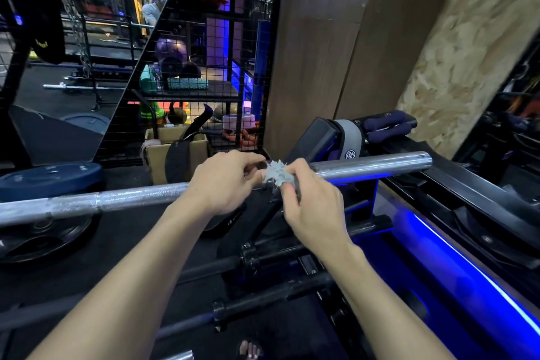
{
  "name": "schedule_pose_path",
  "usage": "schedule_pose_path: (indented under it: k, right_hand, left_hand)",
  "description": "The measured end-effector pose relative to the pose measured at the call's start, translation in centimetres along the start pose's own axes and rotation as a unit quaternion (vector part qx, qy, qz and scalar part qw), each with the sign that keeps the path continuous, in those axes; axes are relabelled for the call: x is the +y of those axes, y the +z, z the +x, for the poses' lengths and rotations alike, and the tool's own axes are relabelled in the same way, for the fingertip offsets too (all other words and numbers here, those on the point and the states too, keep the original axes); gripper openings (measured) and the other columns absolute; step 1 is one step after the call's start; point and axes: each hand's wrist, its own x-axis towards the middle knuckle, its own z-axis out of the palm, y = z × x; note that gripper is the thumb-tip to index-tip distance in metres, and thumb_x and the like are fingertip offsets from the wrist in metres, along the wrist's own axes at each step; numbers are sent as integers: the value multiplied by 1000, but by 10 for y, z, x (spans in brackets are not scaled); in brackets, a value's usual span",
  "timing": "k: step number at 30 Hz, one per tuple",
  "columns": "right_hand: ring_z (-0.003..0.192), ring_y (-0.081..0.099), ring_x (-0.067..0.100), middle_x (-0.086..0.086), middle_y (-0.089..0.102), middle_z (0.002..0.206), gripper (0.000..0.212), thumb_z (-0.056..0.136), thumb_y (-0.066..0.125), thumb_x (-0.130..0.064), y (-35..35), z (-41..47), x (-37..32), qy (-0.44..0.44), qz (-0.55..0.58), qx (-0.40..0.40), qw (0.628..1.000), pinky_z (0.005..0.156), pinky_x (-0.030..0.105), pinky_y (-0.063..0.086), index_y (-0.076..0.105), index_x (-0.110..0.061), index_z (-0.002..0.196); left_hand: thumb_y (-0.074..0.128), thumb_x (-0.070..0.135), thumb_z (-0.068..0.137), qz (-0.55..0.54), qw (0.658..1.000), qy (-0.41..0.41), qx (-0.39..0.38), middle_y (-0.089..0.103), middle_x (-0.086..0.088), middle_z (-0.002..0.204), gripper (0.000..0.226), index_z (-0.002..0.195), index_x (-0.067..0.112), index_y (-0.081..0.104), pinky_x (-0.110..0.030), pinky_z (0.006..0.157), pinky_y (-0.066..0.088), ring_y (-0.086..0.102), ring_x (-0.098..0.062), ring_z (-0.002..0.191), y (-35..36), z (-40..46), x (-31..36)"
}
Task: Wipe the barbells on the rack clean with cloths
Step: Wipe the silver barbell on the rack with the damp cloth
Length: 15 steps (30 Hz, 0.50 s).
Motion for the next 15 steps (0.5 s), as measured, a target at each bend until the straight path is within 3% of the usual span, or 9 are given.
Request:
schedule_pose_path:
  k: [7, 10, 15]
  right_hand:
    - [67, 53, 28, -9, 52, 75, 7, 98, 51, -24, 3, 24, -3, -11, 0, -6, 1000, 55, 39, 36, 46, -20, 96]
    - [62, 51, 27, -10, 49, 72, 6, 94, 49, -25, 2, -5, -10, -37, 5, -11, 999, 52, 39, 42, 46, -20, 95]
    - [71, 57, 29, -4, 60, 74, 9, 101, 51, -28, -9, 32, 13, 48, -12, 1, 999, 61, 42, 44, 47, -22, 96]
  left_hand:
    - [58, 45, 99, -3, 1000, 3, 5, 70, 14, 94, 18, 113, 39, 67, -37, 80, 52, 64, -23, 98, 1, 2, -3]
    - [58, 33, 97, -13, 1000, -3, 6, 73, 12, 107, 33, 127, 45, 64, -42, 90, 54, 65, -23, 107, 1, 1, -5]
    - [58, 48, 99, -19, 1000, 7, 4, 72, 14, 102, 35, 133, 40, 63, -40, 91, 54, 66, -21, 106, -1, 2, -2]
